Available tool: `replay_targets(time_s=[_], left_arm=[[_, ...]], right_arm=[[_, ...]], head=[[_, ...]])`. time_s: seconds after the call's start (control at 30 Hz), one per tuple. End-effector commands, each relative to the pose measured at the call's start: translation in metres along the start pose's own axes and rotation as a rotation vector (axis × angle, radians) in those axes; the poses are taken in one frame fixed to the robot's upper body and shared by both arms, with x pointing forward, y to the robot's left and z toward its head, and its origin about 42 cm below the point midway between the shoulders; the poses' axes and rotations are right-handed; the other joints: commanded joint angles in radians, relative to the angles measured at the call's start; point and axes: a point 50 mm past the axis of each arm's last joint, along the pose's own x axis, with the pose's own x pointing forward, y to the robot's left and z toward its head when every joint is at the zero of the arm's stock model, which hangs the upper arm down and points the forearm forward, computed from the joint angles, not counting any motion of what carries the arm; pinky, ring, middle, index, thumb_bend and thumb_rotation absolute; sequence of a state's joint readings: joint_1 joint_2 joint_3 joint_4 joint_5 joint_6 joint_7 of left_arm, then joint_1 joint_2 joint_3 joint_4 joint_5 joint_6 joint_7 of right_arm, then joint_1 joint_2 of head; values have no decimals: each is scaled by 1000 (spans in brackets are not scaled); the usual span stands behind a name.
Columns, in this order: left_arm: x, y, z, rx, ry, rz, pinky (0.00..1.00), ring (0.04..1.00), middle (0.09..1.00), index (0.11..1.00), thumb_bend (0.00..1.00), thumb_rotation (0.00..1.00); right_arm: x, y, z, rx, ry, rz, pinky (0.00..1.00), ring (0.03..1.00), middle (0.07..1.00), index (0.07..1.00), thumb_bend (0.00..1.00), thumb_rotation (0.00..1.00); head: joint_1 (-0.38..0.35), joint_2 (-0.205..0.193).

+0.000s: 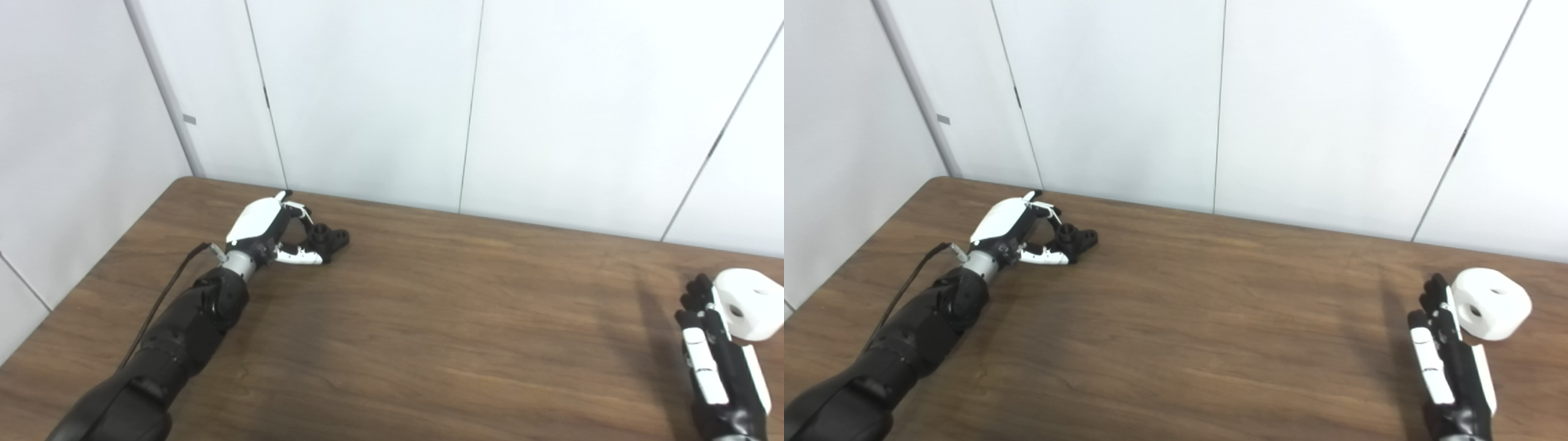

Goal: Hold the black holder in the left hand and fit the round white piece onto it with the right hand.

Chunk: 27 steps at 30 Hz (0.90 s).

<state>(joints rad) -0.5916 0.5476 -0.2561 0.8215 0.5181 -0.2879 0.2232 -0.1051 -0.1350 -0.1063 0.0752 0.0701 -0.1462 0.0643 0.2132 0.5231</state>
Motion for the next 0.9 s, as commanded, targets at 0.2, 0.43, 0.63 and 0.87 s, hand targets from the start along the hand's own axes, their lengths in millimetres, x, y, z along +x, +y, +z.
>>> replay_targets(time_s=[0.2, 0.43, 0.63, 0.87], left_arm=[[-6, -9, 38, -4, -101, -43, 1000, 1000, 886, 483, 525, 55], [-24, -28, 74, -51, -202, -103, 1000, 1000, 889, 482, 524, 53], [-38, -41, 100, -72, -302, -154, 1000, 1000, 877, 482, 524, 53], [-53, -52, 116, -97, -364, -198, 1000, 1000, 871, 482, 524, 54]], right_arm=[[-12, 6, -12, 9, 40, -23, 1000, 1000, 1000, 987, 364, 780], [-13, 5, -10, 11, 24, -17, 1000, 1000, 1000, 989, 351, 781], [-13, 8, -10, -2, 31, -13, 1000, 1000, 1000, 987, 377, 796], [-13, 14, -10, -2, 49, -15, 985, 1000, 1000, 973, 439, 809]], head=[[-20, 6], [-35, 13], [-69, 20], [-122, 28]])
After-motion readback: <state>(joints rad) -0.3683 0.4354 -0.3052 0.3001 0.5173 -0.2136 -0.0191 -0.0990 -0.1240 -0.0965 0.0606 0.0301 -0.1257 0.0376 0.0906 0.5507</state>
